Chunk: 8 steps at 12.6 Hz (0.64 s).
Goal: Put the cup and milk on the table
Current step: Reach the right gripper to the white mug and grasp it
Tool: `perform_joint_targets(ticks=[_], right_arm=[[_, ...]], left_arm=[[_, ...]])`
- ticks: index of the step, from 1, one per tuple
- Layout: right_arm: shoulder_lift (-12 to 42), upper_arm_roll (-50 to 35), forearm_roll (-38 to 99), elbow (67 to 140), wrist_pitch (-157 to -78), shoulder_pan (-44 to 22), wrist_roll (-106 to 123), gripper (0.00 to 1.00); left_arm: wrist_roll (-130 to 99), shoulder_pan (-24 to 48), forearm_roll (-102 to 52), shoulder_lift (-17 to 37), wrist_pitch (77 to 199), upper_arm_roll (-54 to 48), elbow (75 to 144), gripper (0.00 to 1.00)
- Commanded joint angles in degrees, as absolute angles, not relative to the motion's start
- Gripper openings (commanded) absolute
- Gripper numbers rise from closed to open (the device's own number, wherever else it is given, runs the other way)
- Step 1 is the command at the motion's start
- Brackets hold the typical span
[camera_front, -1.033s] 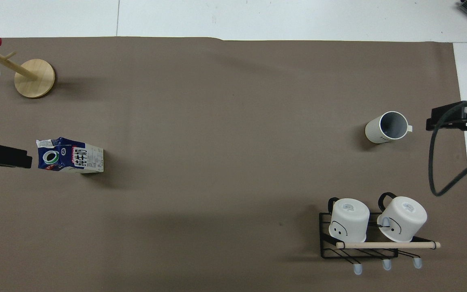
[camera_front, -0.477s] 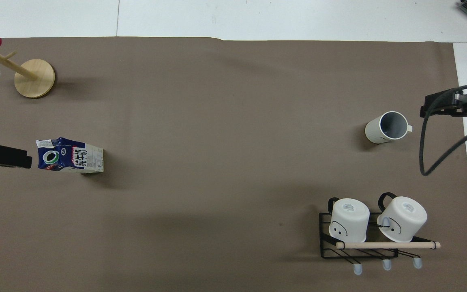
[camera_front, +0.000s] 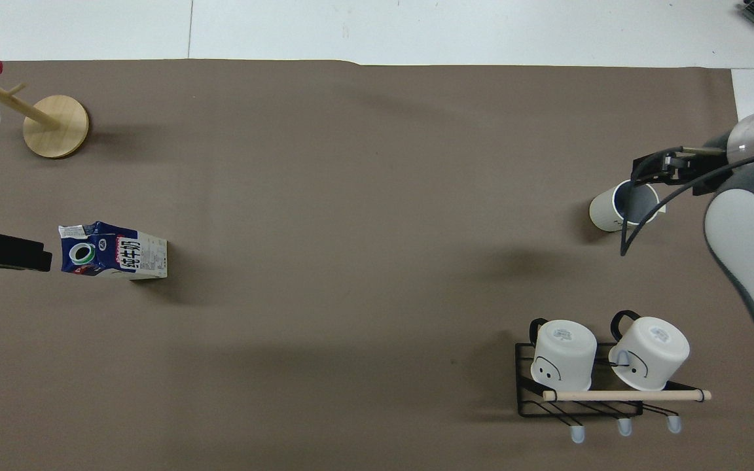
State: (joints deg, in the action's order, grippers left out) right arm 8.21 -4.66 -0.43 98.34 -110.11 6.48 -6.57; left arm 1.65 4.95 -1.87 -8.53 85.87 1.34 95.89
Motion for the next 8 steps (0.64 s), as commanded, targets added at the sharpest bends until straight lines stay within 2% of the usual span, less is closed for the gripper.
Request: perform_joint_targets(ticks=[1, 3, 6, 8], right_arm=[[9.22, -4.92, -0.88, 102.3, -115.99, 7.47, -3.88, 1.0], [12.46, -4.92, -0.97, 102.91, -118.03, 7.91, -2.9, 1.0], [13.8, -5.01, -1.67, 110.54, -127.93, 9.05, -0.62, 1.0], [14.94, -5.01, -1.67, 112.93, -131.3, 8.53, -0.7, 1.0]], left_arm=[[1.49, 4.92, -2.37, -8.44, 84.64, 1.49, 94.83, 1.0], [1.49, 4.92, -2.37, -8.44, 84.64, 1.49, 94.83, 1.0], [1.49, 5.01, -2.37, -8.44, 84.55, 1.41, 94.83, 1.0], [1.49, 4.92, -2.37, -8.52, 84.46, 1.49, 94.92, 1.0]])
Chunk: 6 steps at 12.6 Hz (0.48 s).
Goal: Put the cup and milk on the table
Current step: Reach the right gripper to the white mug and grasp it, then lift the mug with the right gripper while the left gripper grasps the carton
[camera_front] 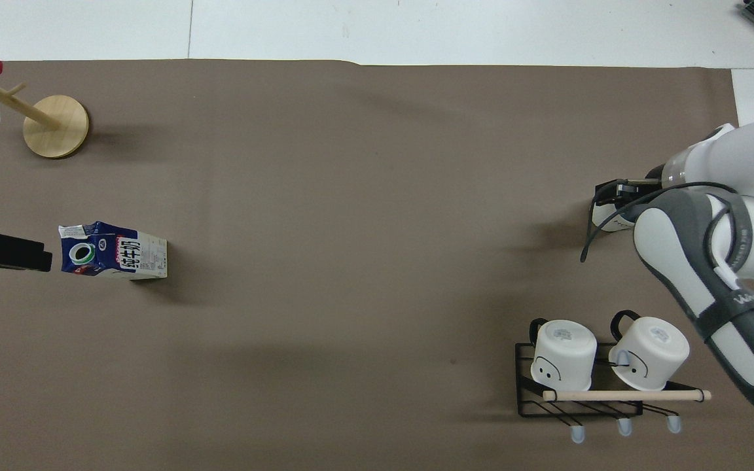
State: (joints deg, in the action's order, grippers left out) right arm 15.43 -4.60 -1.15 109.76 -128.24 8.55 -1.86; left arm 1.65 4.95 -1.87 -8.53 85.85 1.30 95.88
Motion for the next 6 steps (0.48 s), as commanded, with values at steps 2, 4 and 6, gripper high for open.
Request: perform_joint_targets(ticks=[2, 4, 6], right_arm=[[16.52, -5.01, -1.76, 113.46, -133.49, 8.35, -0.53, 1.0], [16.87, -4.92, -1.93, 113.64, -134.21, 8.18, -0.18, 0.51], [16.88, -5.01, -4.03, 113.38, -134.12, 8.0, -0.44, 0.0]], left_arm=[[1.67, 4.75, -2.11, -8.53, 84.55, 1.76, 94.92, 1.0], [2.37, 4.04, -2.02, -8.7, 84.81, 1.76, 95.18, 1.0], [2.2, 4.04, -2.11, -9.4, 85.42, 1.76, 96.58, 1.0]])
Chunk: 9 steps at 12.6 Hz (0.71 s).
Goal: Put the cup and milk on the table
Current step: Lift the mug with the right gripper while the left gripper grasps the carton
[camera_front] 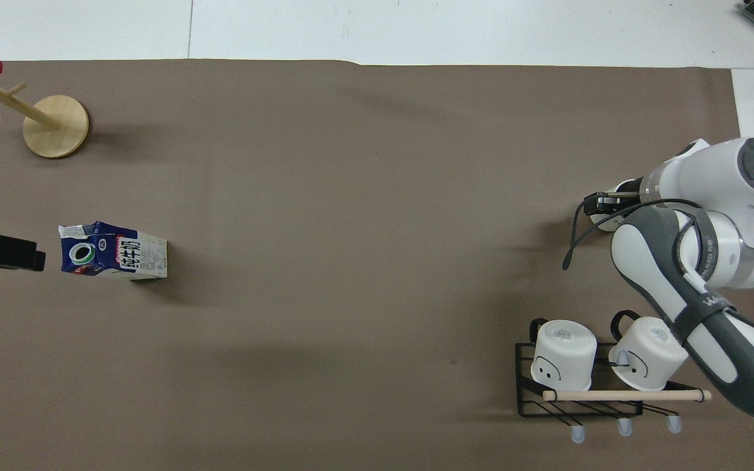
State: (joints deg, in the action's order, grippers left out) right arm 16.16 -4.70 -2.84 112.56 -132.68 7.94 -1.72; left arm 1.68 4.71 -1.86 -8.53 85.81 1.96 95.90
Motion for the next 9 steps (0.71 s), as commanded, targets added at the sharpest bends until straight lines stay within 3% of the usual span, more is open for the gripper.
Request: perform_joint_targets(ticks=[1, 5, 9], right_arm=[[16.88, -5.01, -4.13, 113.2, -134.03, 8.09, -0.44, 0.0], [15.48, -4.92, -4.22, 111.63, -131.59, 8.0, -0.88, 0.0], [10.29, -5.63, -4.13, 106.72, -118.86, 3.63, -3.67, 0.0]], left_arm=[[2.2, 4.04, -2.11, -9.75, 86.21, 1.76, 97.55, 1.0], [2.2, 3.96, -1.85, -11.51, 92.18, 1.76, 104.75, 1.0], [2.37, 3.96, -1.76, -11.51, 98.07, 1.93, 109.24, 1.0]])
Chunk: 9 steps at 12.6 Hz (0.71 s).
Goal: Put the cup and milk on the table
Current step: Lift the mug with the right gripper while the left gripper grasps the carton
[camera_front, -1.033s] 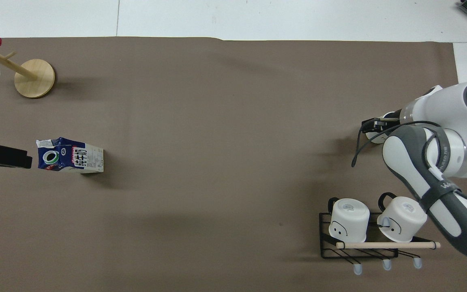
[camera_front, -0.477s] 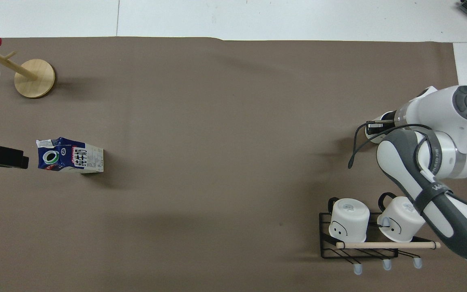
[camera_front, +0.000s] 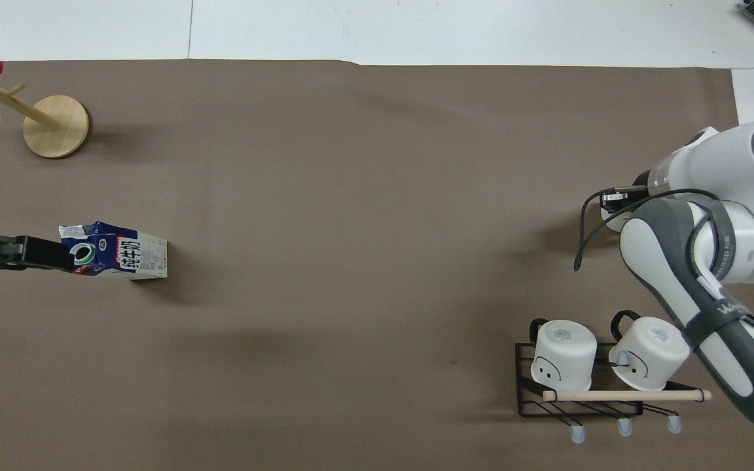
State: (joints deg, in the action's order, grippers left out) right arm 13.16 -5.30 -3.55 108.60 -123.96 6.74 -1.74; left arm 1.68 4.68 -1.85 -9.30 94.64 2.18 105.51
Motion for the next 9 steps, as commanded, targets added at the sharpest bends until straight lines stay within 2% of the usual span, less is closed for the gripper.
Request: perform_joint_targets(ticks=[1, 3, 5, 7, 9], right_arm=[[9.94, -5.71, -4.22, 105.05, -116.39, 1.6, -7.26, 0.0], [9.93, -5.71, -4.22, 101.7, -112.43, -4.01, -10.8, 0.0], [10.28, -5.71, -4.13, 99.68, -111.97, -11.73, -14.05, 0.0], [14.12, -5.54, -5.09, 94.86, -108.73, -21.39, -22.44, 0.0], [19.13, -5.71, -6.59, 89.23, -107.41, -25.73, -29.33, 0.0]], left_arm=[[2.72, 3.87, -1.76, -11.34, 99.39, 1.93, 110.03, 1.0], [4.03, 3.61, -1.58, -11.16, 103.16, 1.93, 112.75, 1.0], [5.44, 2.82, -1.32, -10.99, 107.21, 1.93, 115.83, 1.0], [6.41, 1.5, -1.32, -10.64, 111.16, 1.93, 118.55, 1.0], [6.68, 1.58, -1.32, -10.37, 116.34, 1.76, 122.59, 1.0]])
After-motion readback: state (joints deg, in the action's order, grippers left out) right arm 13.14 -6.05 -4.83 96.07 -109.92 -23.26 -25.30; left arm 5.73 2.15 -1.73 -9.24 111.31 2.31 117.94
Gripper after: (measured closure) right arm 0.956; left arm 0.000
